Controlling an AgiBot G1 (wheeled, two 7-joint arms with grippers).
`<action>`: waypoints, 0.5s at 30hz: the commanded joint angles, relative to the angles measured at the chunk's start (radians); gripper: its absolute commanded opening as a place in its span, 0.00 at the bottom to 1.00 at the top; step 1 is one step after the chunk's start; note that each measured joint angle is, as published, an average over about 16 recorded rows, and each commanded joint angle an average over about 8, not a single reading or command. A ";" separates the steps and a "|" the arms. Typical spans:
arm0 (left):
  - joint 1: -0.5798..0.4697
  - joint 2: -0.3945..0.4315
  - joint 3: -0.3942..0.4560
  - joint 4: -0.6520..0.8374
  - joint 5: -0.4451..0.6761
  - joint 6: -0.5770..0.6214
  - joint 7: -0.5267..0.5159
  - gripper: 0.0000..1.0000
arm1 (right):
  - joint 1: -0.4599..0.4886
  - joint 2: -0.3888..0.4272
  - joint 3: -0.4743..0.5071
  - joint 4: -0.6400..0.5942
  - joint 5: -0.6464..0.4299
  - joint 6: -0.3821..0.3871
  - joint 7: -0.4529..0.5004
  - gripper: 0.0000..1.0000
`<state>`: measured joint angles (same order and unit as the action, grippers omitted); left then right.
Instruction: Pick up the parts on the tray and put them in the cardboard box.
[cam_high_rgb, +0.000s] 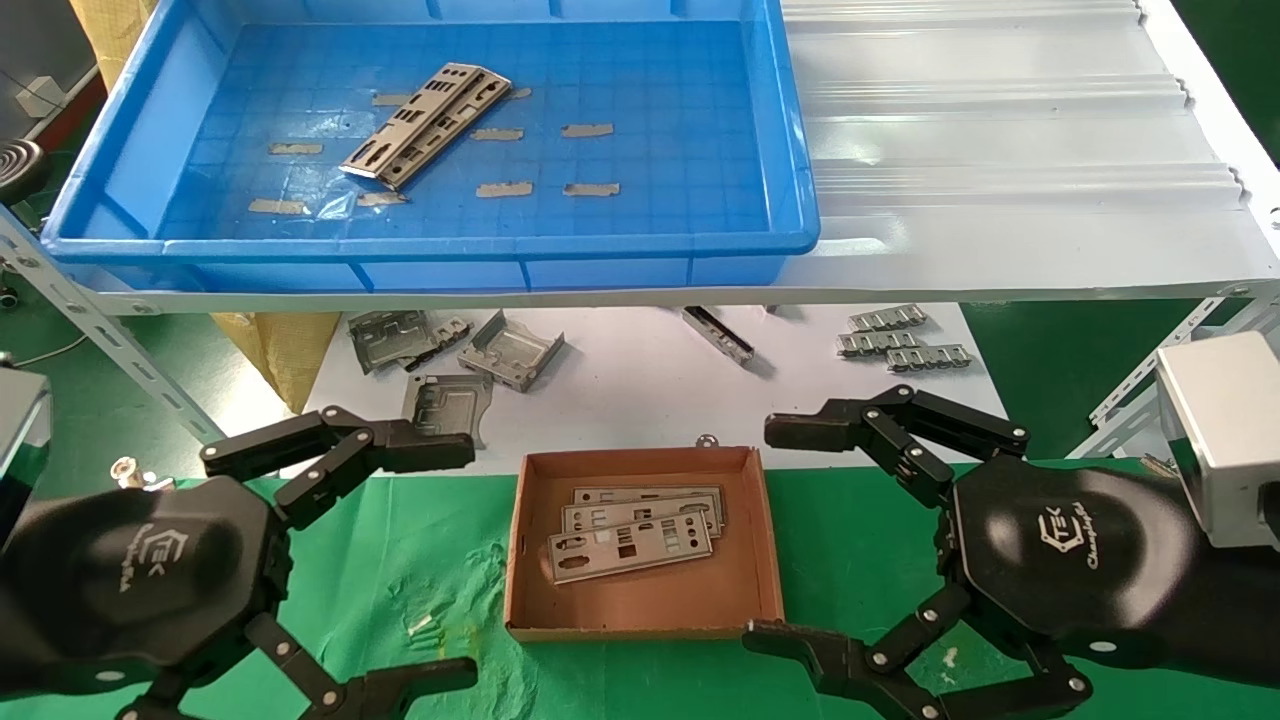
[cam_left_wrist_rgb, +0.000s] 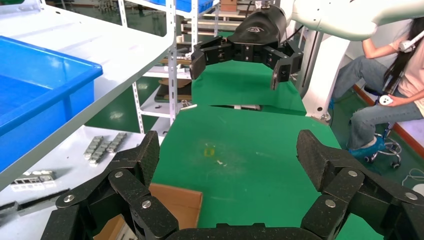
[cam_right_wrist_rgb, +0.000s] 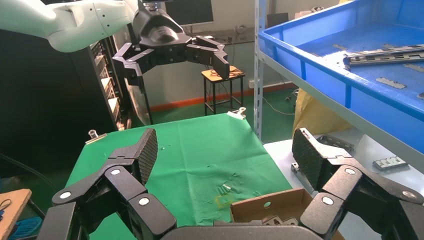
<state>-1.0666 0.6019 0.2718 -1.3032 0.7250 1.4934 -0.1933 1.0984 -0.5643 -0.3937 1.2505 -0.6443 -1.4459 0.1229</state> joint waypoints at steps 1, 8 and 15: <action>-0.002 0.002 0.002 0.004 0.001 0.000 0.001 1.00 | 0.000 0.000 0.000 0.000 0.000 0.000 0.000 1.00; -0.005 0.005 0.005 0.011 0.003 0.001 0.003 1.00 | 0.000 0.000 0.000 0.000 0.000 0.000 0.000 1.00; -0.006 0.007 0.006 0.015 0.004 0.002 0.005 1.00 | 0.000 0.000 0.000 0.000 0.000 0.000 0.000 1.00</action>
<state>-1.0726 0.6091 0.2778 -1.2883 0.7290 1.4950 -0.1889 1.0984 -0.5643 -0.3937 1.2505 -0.6443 -1.4459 0.1228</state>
